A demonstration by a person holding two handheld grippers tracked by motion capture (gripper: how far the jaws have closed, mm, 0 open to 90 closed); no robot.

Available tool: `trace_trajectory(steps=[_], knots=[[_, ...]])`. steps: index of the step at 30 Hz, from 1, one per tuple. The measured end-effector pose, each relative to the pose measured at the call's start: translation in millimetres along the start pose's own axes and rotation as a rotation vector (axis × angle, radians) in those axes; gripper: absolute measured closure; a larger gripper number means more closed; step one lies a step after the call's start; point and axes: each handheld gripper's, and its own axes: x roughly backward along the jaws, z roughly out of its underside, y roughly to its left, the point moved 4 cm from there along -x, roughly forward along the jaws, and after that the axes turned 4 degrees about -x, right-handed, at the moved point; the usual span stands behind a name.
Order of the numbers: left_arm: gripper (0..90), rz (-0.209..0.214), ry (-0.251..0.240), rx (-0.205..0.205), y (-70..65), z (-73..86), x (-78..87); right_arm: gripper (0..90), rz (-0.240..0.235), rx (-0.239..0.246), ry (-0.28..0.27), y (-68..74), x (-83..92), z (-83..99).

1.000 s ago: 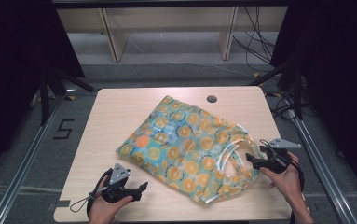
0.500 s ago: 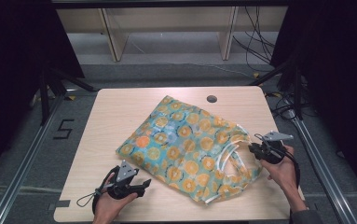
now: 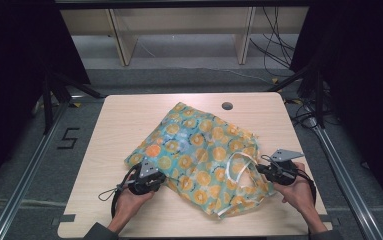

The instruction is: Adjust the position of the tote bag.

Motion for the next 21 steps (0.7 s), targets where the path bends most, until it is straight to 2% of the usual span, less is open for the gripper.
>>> trace_trajectory(steps=[1,2,3,6,7,8,9,10,11,12,13,15,17,18,20,21], knots=[[78.3,-0.002,0.017,-0.019,3.5,-1.0,0.2,90.0,-0.01,0.008,-0.004,3.5,0.0,-0.5],[78.3,-0.009,0.006,-0.011,5.8,-3.2,-1.0,90.0,-0.025,0.019,-0.004,7.6,0.0,-0.7],[78.3,-0.013,0.018,-0.02,9.4,-4.3,-1.1,90.0,-0.033,0.027,-0.006,12.0,0.2,-0.9],[78.5,-0.028,0.022,0.015,19.0,-7.7,-6.1,90.0,-0.07,0.051,-0.002,29.0,0.4,-2.7],[78.7,-0.024,0.021,0.022,23.1,-9.2,-8.3,90.0,-0.084,0.076,0.0,34.8,0.0,-3.9],[78.7,-0.026,0.025,0.027,27.7,-10.5,-10.4,90.0,-0.1,0.07,0.011,43.3,0.0,-4.3],[78.6,-0.026,0.025,0.034,31.9,-11.6,-13.0,90.0,-0.113,0.106,0.011,48.3,-0.7,-5.8],[78.6,-0.026,0.025,0.034,31.9,-11.6,-13.0,90.0,-0.137,0.114,0.016,55.4,-1.2,-6.8],[78.6,-0.035,0.034,0.048,36.9,-12.6,-15.3,90.0,-0.16,0.124,0.007,64.2,-3.0,-8.2],[78.6,-0.046,0.028,0.06,39.9,-14.0,-17.8,90.0,-0.16,0.124,0.007,64.2,-3.0,-8.2],[78.9,-0.066,0.045,0.054,47.6,-16.6,-21.3,90.0,-0.185,0.156,0.015,76.7,-3.7,-10.1],[78.9,-0.08,0.05,0.048,55.7,-18.1,-24.1,90.0,-0.214,0.181,0.025,88.1,-4.6,-10.9],[79.3,-0.103,0.045,0.071,62.9,-19.5,-27.3,90.0,-0.242,0.198,0.029,99.9,-5.9,-12.1],[79.6,-0.095,0.043,0.084,66.7,-20.5,-29.4,90.0,-0.261,0.215,0.022,105.5,-7.7,-13.0],[79.6,-0.107,0.047,0.08,75.5,-22.8,-32.4,90.0,-0.278,0.219,0.033,114.1,-7.6,-13.5],[79.7,-0.113,0.043,0.094,79.5,-23.8,-34.3,90.0,-0.302,0.238,0.025,118.5,-9.7,-14.1]])
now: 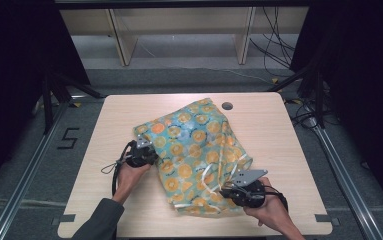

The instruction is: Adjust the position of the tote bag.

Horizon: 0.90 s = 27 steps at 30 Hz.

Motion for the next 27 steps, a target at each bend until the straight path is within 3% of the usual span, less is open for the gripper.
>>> trace_trajectory(steps=[5,7,10,12,13,14,16,17,19,21,22,23,24,26,27], knots=[[79.4,-0.045,-0.028,0.028,18.1,-5.2,-9.3,89.8,-0.047,0.013,0.006,17.0,-8.7,-5.2],[78.1,-0.041,-0.037,0.063,22.6,-4.1,-7.9,87.1,-0.073,0.022,-0.002,20.3,-11.4,-6.8],[72.3,-0.034,-0.053,0.088,28.2,-6.1,7.6,72.6,-0.066,-0.026,-0.004,20.6,-3.7,-8.5],[63.5,-0.034,-0.099,0.13,25.2,-9.7,23.5,62.7,-0.072,-0.033,-0.061,15.9,5.6,-14.2],[60.2,-0.022,-0.108,0.12,21.5,-10.6,33.6,59.4,-0.071,-0.045,-0.089,12.2,13.2,-17.7],[57.0,-0.006,-0.123,0.11,16.8,-11.3,42.0,56.6,-0.055,-0.075,-0.117,8.6,19.7,-21.1],[50.0,0.032,-0.143,0.102,3.8,-11.6,57.7,52.0,0.003,-0.085,-0.177,-2.1,34.6,-26.3],[47.0,0.059,-0.145,0.104,-3.5,-10.2,64.0,50.6,0.025,-0.12,-0.187,-6.5,41.3,-27.3],[40.2,0.114,-0.139,0.11,-17.8,-4.9,72.4,48.5,0.085,-0.147,-0.204,-20.9,50.3,-28.1],[35.2,0.141,-0.126,0.119,-31.0,3.5,76.0,47.2,0.146,-0.15,-0.212,-36.2,54.1,-26.7],[32.9,0.142,-0.101,0.09,-34.0,9.6,77.0,46.2,0.174,-0.175,-0.212,-44.4,54.2,-25.2],[30.8,0.147,-0.086,0.105,-37.8,15.7,76.6,45.8,0.207,-0.197,-0.21,-53.2,54.1,-23.5],[28.4,0.162,-0.055,0.115,-39.8,21.9,77.1,45.7,0.202,-0.227,-0.205,-60.7,53.5,-22.6],[26.0,0.195,-0.032,0.166,-44.2,32.9,75.2,43.3,0.254,-0.276,-0.19,-79.5,49.0,-19.6],[24.7,0.202,-0.024,0.183,-45.7,36.8,74.2,43.0,0.249,-0.326,-0.174,-85.0,46.1,-18.7]])
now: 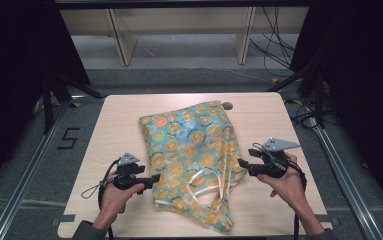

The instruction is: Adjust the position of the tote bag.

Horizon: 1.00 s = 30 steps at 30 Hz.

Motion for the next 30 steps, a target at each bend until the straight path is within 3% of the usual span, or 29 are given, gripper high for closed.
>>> trace_trajectory(steps=[3,4,5,7,9,10,11,12,13,14,15,18,19,20,22,23,24,27,29,30], knots=[[21.8,-0.014,-0.001,0.025,-2.4,5.9,-2.0,41.6,0.052,-0.031,0.018,-20.3,-17.7,-3.1],[21.4,-0.012,0.013,0.004,-2.4,6.6,-1.4,41.3,0.078,-0.021,0.035,-26.6,-23.9,-3.5],[20.7,-0.025,0.002,0.008,-3.9,6.0,-2.6,40.5,0.087,-0.024,0.042,-31.3,-30.0,-4.4],[20.3,-0.03,0.025,-0.011,-3.4,7.1,-4.2,38.9,0.093,-0.042,0.095,-35.5,-42.8,-2.8],[22.5,-0.015,0.02,0.011,-5.2,7.2,-9.2,38.6,0.076,-0.087,0.145,-35.2,-57.9,1.0],[24.1,-0.016,0.026,-0.003,-5.3,6.7,-11.9,38.5,0.095,-0.09,0.16,-35.1,-65.4,4.0],[26.8,-0.015,0.027,-0.016,-6.1,6.0,-15.7,38.3,0.103,-0.042,0.174,-37.1,-71.9,7.7],[31.1,-0.015,0.049,-0.049,-5.3,6.1,-18.5,38.4,0.098,-0.049,0.208,-34.7,-76.3,11.3],[35.6,-0.009,0.054,-0.056,-6.6,6.1,-23.2,39.6,0.097,-0.034,0.217,-33.6,-81.3,14.4],[39.1,-0.013,0.062,-0.074,-6.9,6.4,-27.2,43.0,0.096,-0.055,0.245,-30.0,-82.6,17.6],[46.7,-0.015,0.075,-0.101,-6.5,6.4,-30.1,50.2,0.1,-0.041,0.258,-29.3,-82.8,18.9],[68.5,-0.054,0.083,-0.167,-2.7,4.3,-36.8,78.0,0.074,-0.016,0.27,-23.8,-84.7,21.5],[74.2,-0.063,0.093,-0.199,-0.6,3.1,-36.7,84.9,0.073,0.05,0.295,-29.4,-83.6,23.8],[78.7,-0.071,0.078,-0.203,-1.0,2.2,-36.8,89.4,0.073,0.071,0.296,-31.2,-83.4,25.1],[84.2,-0.075,0.083,-0.229,1.5,0.8,-34.4,90.0,0.062,0.092,0.298,-30.4,-81.2,26.7],[85.2,-0.085,0.075,-0.232,2.4,0.6,-33.0,90.0,0.068,0.053,0.278,-26.2,-81.3,26.8],[85.9,-0.094,0.078,-0.241,4.2,0.7,-30.8,90.0,0.052,0.077,0.285,-25.3,-78.0,27.5],[86.2,-0.103,0.065,-0.232,9.7,0.5,-25.2,90.0,0.041,0.065,0.268,-10.2,-70.1,32.6],[86.2,-0.107,0.06,-0.236,13.8,0.3,-21.3,90.0,0.008,0.134,0.303,-4.0,-60.8,38.6],[86.2,-0.108,0.026,-0.202,12.1,0.8,-21.6,90.0,0.001,0.143,0.307,-0.3,-56.7,41.3]])
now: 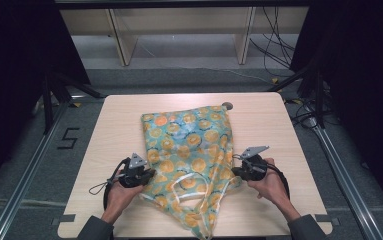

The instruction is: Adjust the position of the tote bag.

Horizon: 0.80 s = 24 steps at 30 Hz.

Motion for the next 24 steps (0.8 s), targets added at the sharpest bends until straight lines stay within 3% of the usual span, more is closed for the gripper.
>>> trace_trajectory(steps=[2,4,7,8,10,11,12,13,14,15,16,17,18,19,20,24], knots=[[86.2,0.014,0.024,-0.033,-0.7,2.1,6.4,90.0,-0.002,0.01,-0.03,9.5,3.4,7.1],[86.1,0.026,0.01,-0.05,-4.2,3.6,10.9,90.0,-0.016,0.041,-0.016,16.2,10.2,15.4],[86.4,0.037,0.025,-0.077,-7.2,7.7,16.2,90.0,-0.028,0.039,-0.011,28.7,14.9,27.7],[86.5,0.037,0.025,-0.077,-7.2,7.7,16.2,90.0,-0.039,0.055,0.013,31.7,17.5,30.8],[85.4,0.063,0.025,-0.074,-12.6,13.5,21.4,90.0,-0.05,0.065,-0.003,39.8,16.9,33.4],[81.8,0.064,0.025,-0.079,-11.6,14.6,23.4,90.0,-0.069,0.097,-0.024,42.3,16.4,32.7],[72.0,0.074,0.025,-0.032,-13.2,15.8,25.2,90.0,-0.082,0.11,-0.009,43.9,18.8,33.0],[58.3,0.058,0.039,-0.02,-12.6,15.8,29.1,90.0,-0.08,0.094,-0.003,45.6,19.3,33.2],[50.7,0.031,0.027,-0.013,-13.5,14.8,33.4,90.0,-0.082,0.097,-0.041,44.7,16.8,31.4],[44.6,0.011,-0.005,0.012,-16.7,12.5,36.8,90.0,-0.069,0.103,-0.048,41.0,17.7,30.1],[39.0,0.005,-0.005,0.024,-19.2,10.1,43.3,90.0,-0.065,0.091,-0.057,39.0,18.7,28.8],[35.5,0.002,-0.04,0.035,-23.9,7.3,49.1,90.0,-0.094,0.085,-0.068,39.3,19.8,26.8],[33.8,0.022,-0.06,0.031,-30.6,4.2,56.2,90.0,-0.087,0.051,-0.063,39.1,22.0,25.4],[33.2,0.058,-0.072,0.009,-38.9,1.6,62.0,90.0,-0.09,0.033,-0.093,40.0,21.1,24.1],[32.8,0.098,-0.072,-0.017,-47.9,-0.1,66.2,90.0,-0.093,0.031,-0.077,39.0,23.2,23.8],[28.9,0.206,-0.021,-0.059,-77.2,-0.6,61.6,89.4,-0.096,0.038,-0.103,36.8,21.8,21.6]])
